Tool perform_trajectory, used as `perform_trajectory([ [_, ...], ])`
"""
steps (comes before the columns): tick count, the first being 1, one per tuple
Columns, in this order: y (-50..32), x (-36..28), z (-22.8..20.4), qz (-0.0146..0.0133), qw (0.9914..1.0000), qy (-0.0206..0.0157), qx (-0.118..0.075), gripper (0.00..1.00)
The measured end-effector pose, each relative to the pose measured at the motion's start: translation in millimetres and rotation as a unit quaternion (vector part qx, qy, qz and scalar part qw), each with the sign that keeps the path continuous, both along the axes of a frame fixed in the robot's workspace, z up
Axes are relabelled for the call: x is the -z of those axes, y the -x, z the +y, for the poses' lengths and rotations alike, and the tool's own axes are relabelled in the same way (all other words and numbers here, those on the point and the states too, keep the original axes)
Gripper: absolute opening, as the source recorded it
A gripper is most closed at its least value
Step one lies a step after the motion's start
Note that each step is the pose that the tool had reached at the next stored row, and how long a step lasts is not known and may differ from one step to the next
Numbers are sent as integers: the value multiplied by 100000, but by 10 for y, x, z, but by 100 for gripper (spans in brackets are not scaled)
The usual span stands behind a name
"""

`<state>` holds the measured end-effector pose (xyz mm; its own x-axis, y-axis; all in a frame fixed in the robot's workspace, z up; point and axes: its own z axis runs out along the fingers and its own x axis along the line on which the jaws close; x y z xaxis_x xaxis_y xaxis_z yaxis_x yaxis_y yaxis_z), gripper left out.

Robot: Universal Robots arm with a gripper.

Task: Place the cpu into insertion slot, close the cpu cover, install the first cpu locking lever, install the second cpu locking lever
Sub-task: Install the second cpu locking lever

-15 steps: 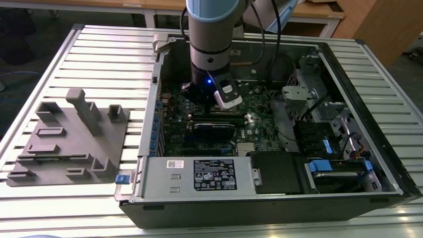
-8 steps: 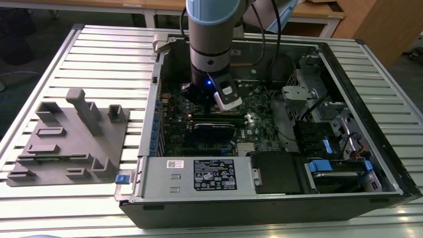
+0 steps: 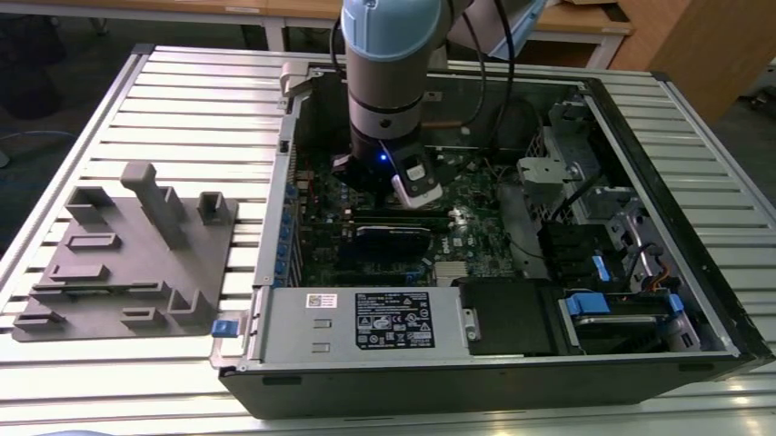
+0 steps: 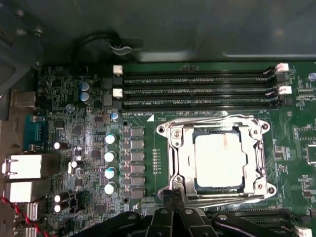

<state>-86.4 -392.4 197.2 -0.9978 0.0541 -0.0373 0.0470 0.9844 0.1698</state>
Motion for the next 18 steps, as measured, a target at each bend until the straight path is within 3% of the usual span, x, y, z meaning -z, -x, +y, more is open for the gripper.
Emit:
perform_trajectory([
  [2,0,0,-2,3,99998,-600,1,11],
  [4,1,-1,-4,8,99997,-795,4,11],
  [18,37,25,-35,21,99997,-794,0,11],
])
